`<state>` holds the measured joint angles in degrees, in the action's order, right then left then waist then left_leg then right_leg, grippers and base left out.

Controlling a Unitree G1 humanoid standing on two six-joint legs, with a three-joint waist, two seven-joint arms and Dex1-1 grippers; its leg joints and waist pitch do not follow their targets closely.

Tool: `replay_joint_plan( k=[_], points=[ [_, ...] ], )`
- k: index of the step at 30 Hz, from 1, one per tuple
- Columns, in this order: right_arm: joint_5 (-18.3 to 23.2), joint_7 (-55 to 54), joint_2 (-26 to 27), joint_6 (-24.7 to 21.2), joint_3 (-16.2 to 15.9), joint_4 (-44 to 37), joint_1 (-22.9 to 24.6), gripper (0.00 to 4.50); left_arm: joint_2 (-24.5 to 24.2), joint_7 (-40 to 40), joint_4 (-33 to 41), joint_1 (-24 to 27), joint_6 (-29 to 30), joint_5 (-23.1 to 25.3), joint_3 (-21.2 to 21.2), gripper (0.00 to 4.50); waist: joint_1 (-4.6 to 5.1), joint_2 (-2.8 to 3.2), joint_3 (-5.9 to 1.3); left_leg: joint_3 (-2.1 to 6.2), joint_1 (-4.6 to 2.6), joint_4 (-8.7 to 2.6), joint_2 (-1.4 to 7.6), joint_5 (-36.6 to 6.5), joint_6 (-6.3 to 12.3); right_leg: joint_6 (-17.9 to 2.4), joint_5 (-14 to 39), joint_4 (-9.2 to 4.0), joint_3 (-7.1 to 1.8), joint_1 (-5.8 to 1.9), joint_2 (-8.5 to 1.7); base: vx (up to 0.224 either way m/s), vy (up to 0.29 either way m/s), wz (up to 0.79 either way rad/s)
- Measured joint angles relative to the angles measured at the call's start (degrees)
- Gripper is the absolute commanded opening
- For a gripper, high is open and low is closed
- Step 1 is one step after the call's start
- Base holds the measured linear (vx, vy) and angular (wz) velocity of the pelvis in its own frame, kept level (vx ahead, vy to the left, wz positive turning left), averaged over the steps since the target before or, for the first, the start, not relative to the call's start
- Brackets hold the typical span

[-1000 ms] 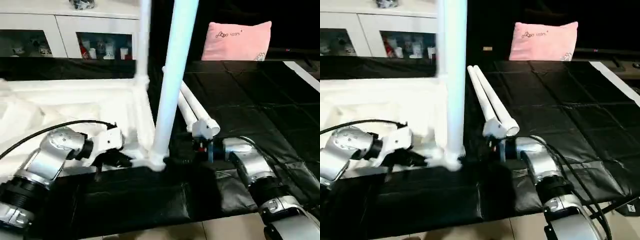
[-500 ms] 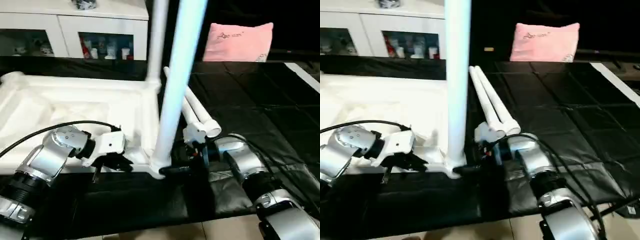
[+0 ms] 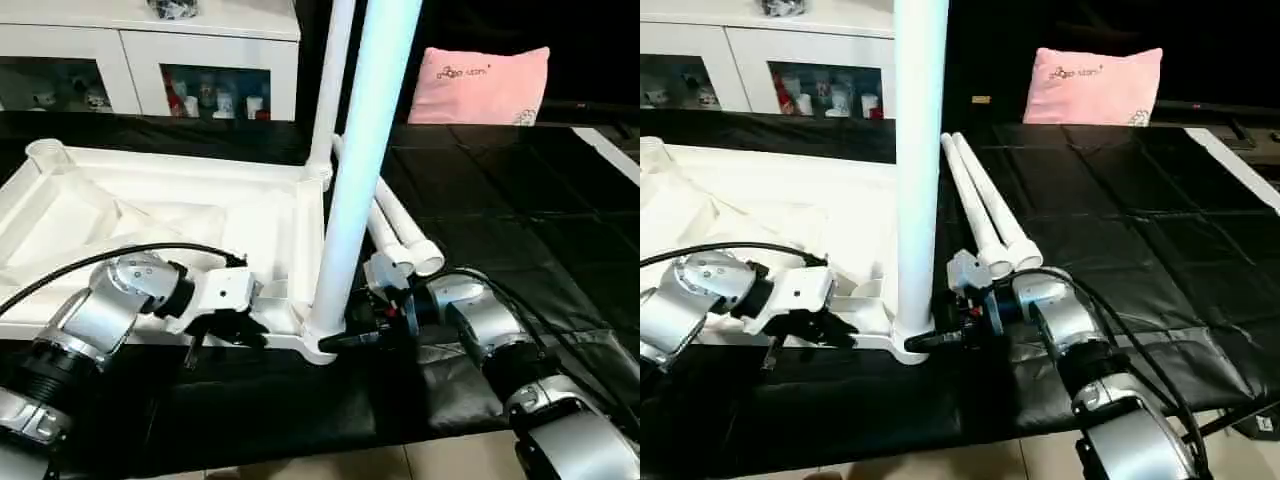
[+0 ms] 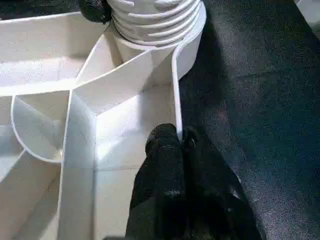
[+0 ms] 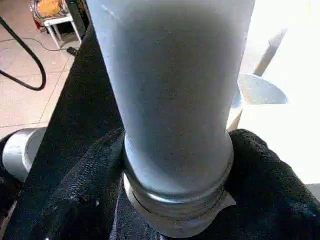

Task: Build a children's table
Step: Rotate leg to tighten

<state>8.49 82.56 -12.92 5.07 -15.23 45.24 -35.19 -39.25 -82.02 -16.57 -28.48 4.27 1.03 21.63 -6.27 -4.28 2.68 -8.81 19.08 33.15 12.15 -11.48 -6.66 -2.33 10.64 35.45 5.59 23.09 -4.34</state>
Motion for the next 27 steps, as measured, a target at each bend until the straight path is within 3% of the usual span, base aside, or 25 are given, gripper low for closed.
replay_joint_plan(
  k=[3,5,9,14,17,21,23,27],
  points=[
    [0.41,-0.18,0.12,-0.21,0.34,-0.16,0.53,2.75,0.11,0.04,0.24,0.01,1.63,-0.16,-0.1,0.0,-0.06,0.0,0.0,-0.01,-0.02,0.0,0.0,0.0,0.0,0.0,0.0,0.03,0.0,0.0,0.0,0.0,0.0,0.0],
    [0.73,-4.1,1.78,-2.63,2.0,-0.47,1.46,2.75,1.08,3.12,1.95,1.95,6.39,-0.99,-2.52,0.0,0.16,0.01,-0.05,-0.06,-0.1,0.02,0.0,0.0,-0.01,-0.02,0.02,0.14,-0.07,-0.01,-0.01,0.0,0.0,0.0],
    [0.58,-14.68,5.22,-5.31,4.36,-0.06,1.61,2.75,2.34,9.1,3.07,3.26,13.18,-1.24,-5.31,0.0,1.64,-0.06,-0.08,-0.03,-0.26,0.15,0.0,0.06,-0.11,0.14,0.11,0.36,-0.11,0.0,0.01,0.0,0.0,0.0],
    [0.19,-36.06,12.0,-8.15,9.38,3.83,-0.69,2.75,9.65,21.54,4.54,3.4,25.82,-0.46,-9.61,0.0,3.83,-0.19,-0.11,0.11,-0.44,0.27,-0.02,0.09,-0.16,0.04,0.01,0.43,-0.05,0.0,0.02,0.0,0.0,0.0],
    [-0.77,-45.89,14.69,-8.53,11.02,5.89,-2.83,2.74,14.6,27.86,5.19,3.37,29.61,0.55,-11.02,0.0,3.95,-0.33,-0.13,0.17,-0.35,0.28,-0.04,0.09,-0.16,0.05,0.0,0.44,-0.04,0.01,0.02,0.0,0.0,0.0],
    [-2.21,-51.05,16.08,-8.28,11.44,6.68,-3.97,2.74,16.46,31.85,5.55,2.59,31.77,1.03,-11.27,0.0,3.47,-0.37,-0.16,0.2,-0.19,0.22,-0.03,0.08,-0.15,0.12,0.04,0.4,0.0,0.06,0.03,0.0,0.0,0.0],
    [-2.5,-51.21,16.07,-8.08,11.71,6.64,-3.97,3.3,16.48,32.34,5.55,2.18,31.87,1.23,-11.04,0.0,3.28,-0.37,-0.16,0.19,-0.13,0.23,-0.04,0.08,-0.15,0.18,0.08,0.36,0.0,0.08,0.03,0.0,0.0,0.0],
    [-2.59,-51.12,16.06,-7.52,11.85,6.61,-3.8,3.67,16.37,32.5,5.4,1.52,31.66,2.12,-10.1,0.0,3.03,-0.37,-0.15,0.18,-0.11,0.22,-0.03,0.08,-0.15,0.17,0.07,0.35,0.0,0.09,0.03,0.0,0.0,0.0]
  ],
)
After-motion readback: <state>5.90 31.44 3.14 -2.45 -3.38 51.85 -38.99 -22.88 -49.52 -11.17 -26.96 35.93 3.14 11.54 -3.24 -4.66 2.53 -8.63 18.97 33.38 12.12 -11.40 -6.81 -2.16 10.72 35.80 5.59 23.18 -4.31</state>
